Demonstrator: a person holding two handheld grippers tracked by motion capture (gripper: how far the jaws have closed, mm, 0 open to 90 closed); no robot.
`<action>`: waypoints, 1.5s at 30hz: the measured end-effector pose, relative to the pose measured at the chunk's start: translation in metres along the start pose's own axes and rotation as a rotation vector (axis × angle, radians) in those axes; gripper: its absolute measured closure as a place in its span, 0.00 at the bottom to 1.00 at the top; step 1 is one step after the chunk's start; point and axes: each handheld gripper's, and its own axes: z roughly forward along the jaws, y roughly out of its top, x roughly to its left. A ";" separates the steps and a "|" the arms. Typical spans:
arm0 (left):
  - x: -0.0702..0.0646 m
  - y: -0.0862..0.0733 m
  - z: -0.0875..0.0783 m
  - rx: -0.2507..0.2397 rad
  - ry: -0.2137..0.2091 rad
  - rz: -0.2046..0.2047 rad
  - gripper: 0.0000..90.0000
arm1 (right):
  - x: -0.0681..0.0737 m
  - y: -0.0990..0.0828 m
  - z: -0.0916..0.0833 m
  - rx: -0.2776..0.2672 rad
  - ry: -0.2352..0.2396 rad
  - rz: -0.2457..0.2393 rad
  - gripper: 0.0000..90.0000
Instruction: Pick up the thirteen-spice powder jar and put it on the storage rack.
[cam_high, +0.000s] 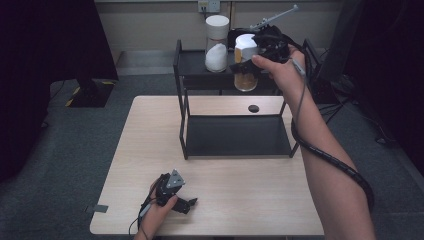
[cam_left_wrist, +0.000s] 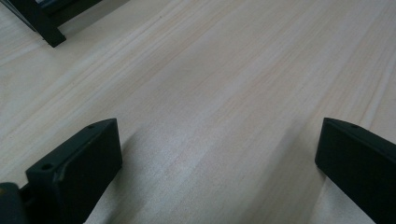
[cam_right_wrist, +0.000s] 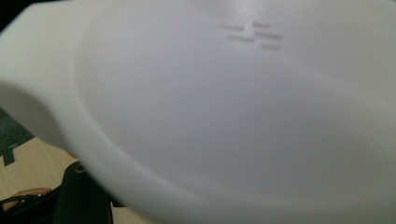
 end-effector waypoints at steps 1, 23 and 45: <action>0.000 0.000 0.000 0.000 0.000 0.000 0.00 | 0.000 0.001 0.000 -0.007 -0.007 0.003 0.33; 0.000 0.000 0.000 0.000 0.000 0.000 0.00 | -0.021 0.015 0.028 -0.057 -0.125 0.079 0.33; 0.000 0.000 0.000 0.000 0.000 0.000 0.00 | -0.028 0.006 0.040 -0.070 -0.132 0.115 0.33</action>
